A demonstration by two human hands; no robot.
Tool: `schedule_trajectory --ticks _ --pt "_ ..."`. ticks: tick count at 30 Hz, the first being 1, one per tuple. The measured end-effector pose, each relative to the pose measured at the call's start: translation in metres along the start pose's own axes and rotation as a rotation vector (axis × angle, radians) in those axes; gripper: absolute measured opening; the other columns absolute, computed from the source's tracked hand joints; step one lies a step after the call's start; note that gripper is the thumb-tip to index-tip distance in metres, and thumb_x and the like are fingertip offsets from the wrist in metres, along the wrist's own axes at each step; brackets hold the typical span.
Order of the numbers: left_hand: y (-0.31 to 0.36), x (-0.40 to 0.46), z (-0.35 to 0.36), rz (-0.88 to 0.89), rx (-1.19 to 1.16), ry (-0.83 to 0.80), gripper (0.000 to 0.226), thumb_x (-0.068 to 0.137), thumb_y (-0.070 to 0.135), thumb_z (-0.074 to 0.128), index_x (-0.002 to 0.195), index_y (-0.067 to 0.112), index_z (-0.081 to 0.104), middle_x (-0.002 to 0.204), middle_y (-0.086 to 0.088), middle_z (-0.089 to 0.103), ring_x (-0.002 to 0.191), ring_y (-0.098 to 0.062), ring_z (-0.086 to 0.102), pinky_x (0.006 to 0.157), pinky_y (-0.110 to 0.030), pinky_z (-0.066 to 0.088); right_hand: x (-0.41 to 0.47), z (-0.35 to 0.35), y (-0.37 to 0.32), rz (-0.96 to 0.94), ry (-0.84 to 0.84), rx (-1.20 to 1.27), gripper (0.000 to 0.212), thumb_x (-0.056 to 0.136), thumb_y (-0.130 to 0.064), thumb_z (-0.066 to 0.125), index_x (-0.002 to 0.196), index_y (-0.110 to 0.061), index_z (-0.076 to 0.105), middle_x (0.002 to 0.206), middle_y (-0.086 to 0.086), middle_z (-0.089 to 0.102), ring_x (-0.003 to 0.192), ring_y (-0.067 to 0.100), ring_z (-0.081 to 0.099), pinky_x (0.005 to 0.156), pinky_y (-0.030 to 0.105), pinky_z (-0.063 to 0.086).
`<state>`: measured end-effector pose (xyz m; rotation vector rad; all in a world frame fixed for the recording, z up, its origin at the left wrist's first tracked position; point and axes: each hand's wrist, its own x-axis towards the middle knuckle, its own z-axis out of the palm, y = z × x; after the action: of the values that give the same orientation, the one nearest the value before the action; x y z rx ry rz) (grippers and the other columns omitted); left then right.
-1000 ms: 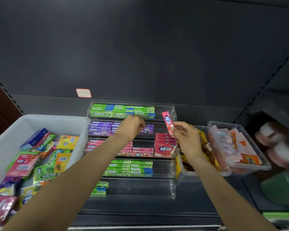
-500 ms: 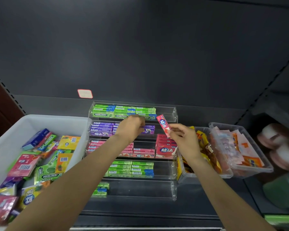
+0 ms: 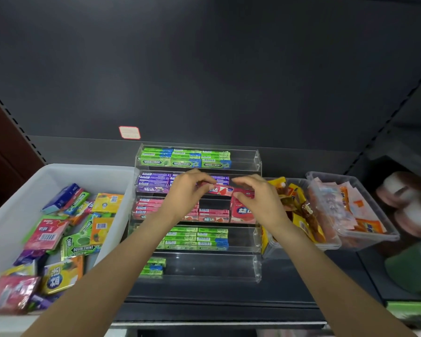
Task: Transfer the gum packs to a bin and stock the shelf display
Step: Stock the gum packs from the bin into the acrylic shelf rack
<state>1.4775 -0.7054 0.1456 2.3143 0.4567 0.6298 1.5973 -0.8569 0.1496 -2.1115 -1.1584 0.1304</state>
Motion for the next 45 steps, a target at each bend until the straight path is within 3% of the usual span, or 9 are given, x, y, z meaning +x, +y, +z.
schedule_trajectory --ticks 2,5,11,19,27,33,37,41,45 --pt "-0.009 -0.008 0.004 -0.041 0.009 0.028 0.014 0.087 0.014 0.064 0.099 0.013 0.072 0.093 0.0 0.065 0.083 -0.013 0.059 0.075 -0.017 0.045 -0.004 0.0 0.004 0.02 -0.067 -0.089 0.04 0.085 -0.02 0.067 0.124 -0.018 0.059 0.121 0.002 0.054 0.116 0.015 0.047 0.1 0.033 0.043" --pt "-0.019 -0.016 0.017 -0.06 0.031 0.018 0.016 0.087 0.013 0.063 0.101 0.012 0.071 0.094 0.0 0.066 0.079 -0.011 0.059 0.07 -0.006 0.042 -0.007 0.001 0.007 0.029 -0.121 -0.144 0.041 0.085 -0.021 0.067 0.126 -0.017 0.058 0.124 0.001 0.053 0.12 0.015 0.043 0.103 0.029 0.038" --pt "-0.029 -0.019 0.035 -0.034 0.098 0.044 0.016 0.085 0.009 0.066 0.099 0.011 0.073 0.095 -0.003 0.069 0.084 -0.013 0.058 0.084 -0.033 0.051 -0.008 0.004 0.008 0.033 -0.091 -0.157 0.038 0.086 -0.017 0.065 0.124 -0.017 0.059 0.123 -0.001 0.053 0.12 0.014 0.042 0.102 0.027 0.036" --pt "-0.03 -0.017 0.036 -0.065 0.329 -0.157 0.022 0.094 0.017 0.053 0.11 0.023 0.067 0.109 0.002 0.066 0.101 -0.017 0.06 0.1 -0.038 0.039 -0.007 0.003 0.003 0.054 -0.099 -0.177 0.038 0.087 -0.014 0.064 0.124 -0.015 0.058 0.125 0.002 0.052 0.122 0.017 0.042 0.102 0.029 0.038" --pt "-0.026 -0.02 0.029 -0.001 0.534 -0.297 0.03 0.097 0.029 0.044 0.123 0.024 0.057 0.126 0.005 0.058 0.118 -0.015 0.047 0.099 -0.035 0.029 -0.014 0.01 -0.01 0.026 -0.059 -0.235 0.038 0.088 -0.018 0.063 0.125 -0.019 0.057 0.125 -0.001 0.051 0.121 0.014 0.042 0.099 0.025 0.037" --pt "-0.022 -0.04 -0.011 -0.045 0.341 -0.135 0.031 0.093 0.027 0.052 0.122 0.019 0.059 0.125 0.001 0.059 0.117 -0.019 0.052 0.102 -0.037 0.035 -0.014 0.034 -0.045 -0.027 -0.082 -0.136 0.036 0.089 -0.021 0.062 0.124 -0.018 0.058 0.122 -0.002 0.053 0.119 0.013 0.044 0.099 0.022 0.032" --pt "-0.037 -0.073 -0.064 -0.08 0.212 0.036 0.022 0.089 0.016 0.058 0.109 0.013 0.066 0.105 -0.003 0.067 0.093 -0.019 0.062 0.086 -0.033 0.049 -0.013 0.063 -0.088 -0.075 -0.136 -0.031 0.03 0.089 -0.019 0.061 0.12 -0.016 0.061 0.118 0.0 0.056 0.116 0.014 0.048 0.097 0.022 0.033" --pt "-0.07 -0.109 -0.122 -0.222 0.191 0.14 0.019 0.09 0.018 0.058 0.108 0.015 0.063 0.087 0.006 0.065 0.072 -0.01 0.06 0.069 -0.028 0.048 -0.014 0.107 -0.136 -0.117 -0.231 0.039 0.028 0.091 -0.022 0.06 0.118 -0.017 0.063 0.118 0.0 0.057 0.113 0.014 0.05 0.096 0.024 0.035" --pt "-0.135 -0.143 -0.172 -0.391 0.24 0.115 0.022 0.089 0.015 0.058 0.109 0.012 0.063 0.092 -0.001 0.067 0.086 -0.022 0.064 0.078 -0.031 0.048 -0.013 0.161 -0.181 -0.122 -0.313 0.096 0.026 0.09 -0.017 0.059 0.116 -0.015 0.063 0.111 0.003 0.058 0.105 0.016 0.055 0.085 0.021 0.038"
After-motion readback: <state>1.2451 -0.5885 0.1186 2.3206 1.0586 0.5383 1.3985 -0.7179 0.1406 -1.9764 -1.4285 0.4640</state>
